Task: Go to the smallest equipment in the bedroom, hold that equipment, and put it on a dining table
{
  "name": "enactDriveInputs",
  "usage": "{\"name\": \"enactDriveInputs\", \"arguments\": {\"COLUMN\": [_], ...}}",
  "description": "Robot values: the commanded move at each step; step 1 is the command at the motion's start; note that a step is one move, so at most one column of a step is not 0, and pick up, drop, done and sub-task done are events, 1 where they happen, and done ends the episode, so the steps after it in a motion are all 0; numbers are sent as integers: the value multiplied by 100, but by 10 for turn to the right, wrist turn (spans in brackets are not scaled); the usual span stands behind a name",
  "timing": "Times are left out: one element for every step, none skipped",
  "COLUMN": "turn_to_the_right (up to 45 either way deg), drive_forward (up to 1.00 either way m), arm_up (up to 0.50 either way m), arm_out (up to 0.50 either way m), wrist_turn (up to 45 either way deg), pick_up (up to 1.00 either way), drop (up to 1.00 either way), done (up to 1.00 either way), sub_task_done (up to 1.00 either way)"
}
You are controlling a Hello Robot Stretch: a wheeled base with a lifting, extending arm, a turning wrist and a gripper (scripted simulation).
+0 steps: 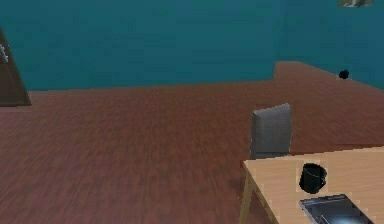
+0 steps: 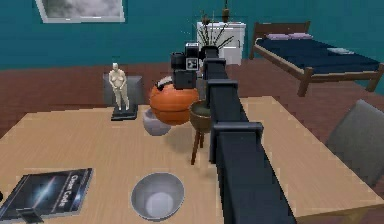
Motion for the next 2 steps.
{"name": "enactDriveInputs", "arguments": {"turn_to_the_right": [0,0], "drive_forward": [0,0], "arm_up": [0,0], "arm_out": [-8,0], "wrist_turn": [0,-450], "pick_up": [0,0], "drop": [0,0], "done": [0,0], "sub_task_done": [0,0]}}
